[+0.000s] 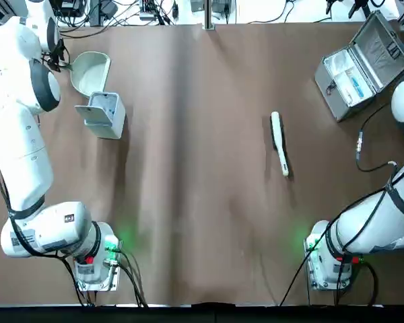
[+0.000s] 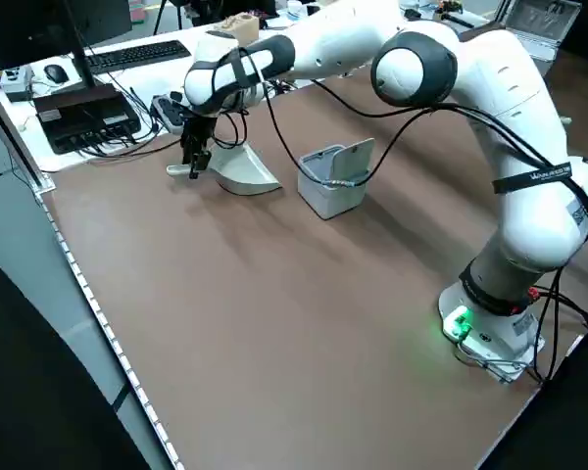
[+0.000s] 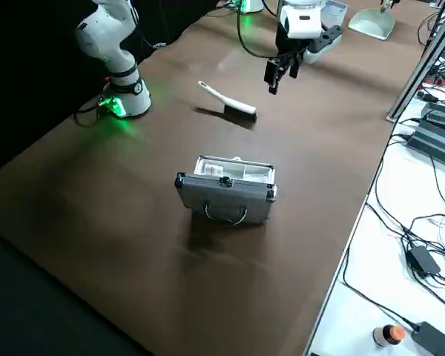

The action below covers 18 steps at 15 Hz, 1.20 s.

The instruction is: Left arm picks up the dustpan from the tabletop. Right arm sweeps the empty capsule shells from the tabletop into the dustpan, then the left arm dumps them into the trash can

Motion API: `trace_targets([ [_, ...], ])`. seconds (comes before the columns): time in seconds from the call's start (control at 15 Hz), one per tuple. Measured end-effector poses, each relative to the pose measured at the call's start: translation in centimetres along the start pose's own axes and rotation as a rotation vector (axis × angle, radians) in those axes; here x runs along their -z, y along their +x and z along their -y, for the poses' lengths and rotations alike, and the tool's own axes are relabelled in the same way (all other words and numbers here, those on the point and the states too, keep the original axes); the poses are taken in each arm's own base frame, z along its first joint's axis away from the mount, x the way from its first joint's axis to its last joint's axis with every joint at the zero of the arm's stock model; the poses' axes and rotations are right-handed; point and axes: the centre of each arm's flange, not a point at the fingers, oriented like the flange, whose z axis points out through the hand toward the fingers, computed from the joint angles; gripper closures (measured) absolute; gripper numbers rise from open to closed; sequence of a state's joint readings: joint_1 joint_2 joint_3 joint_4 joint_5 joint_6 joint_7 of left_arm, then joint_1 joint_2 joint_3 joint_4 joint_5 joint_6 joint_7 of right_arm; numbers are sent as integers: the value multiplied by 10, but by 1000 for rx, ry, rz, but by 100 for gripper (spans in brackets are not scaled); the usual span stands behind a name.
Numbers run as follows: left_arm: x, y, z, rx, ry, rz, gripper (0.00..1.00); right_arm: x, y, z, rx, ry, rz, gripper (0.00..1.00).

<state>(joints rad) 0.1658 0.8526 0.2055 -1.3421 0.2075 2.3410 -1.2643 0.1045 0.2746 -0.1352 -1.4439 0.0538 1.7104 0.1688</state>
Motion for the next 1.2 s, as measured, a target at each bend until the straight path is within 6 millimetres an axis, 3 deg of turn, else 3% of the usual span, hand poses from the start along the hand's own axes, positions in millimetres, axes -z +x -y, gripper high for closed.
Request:
trace_targets([
  [0.2,21,8,-5,-7,-25,-11,6,2,0,1,2,1,-6,2],
  [0.33,55,19,-5,-58,-25,-12,0,3,0,4,6,2,-10,2],
  [0.4,79,25,-3,-102,-18,-8,0,4,0,6,10,3,-16,2],
  [0.47,131,31,4,-229,-20,13,0,5,0,12,19,6,-28,2],
  [0.6,180,26,15,-361,-25,42,0,7,-1,18,36,1,-32,2],
  [1.0,297,-42,33,-840,-38,169,0,21,-7,30,78,0,-55,2],
  [1.2,339,-73,42,-1072,-43,197,0,38,-15,32,85,5,-71,2],
])
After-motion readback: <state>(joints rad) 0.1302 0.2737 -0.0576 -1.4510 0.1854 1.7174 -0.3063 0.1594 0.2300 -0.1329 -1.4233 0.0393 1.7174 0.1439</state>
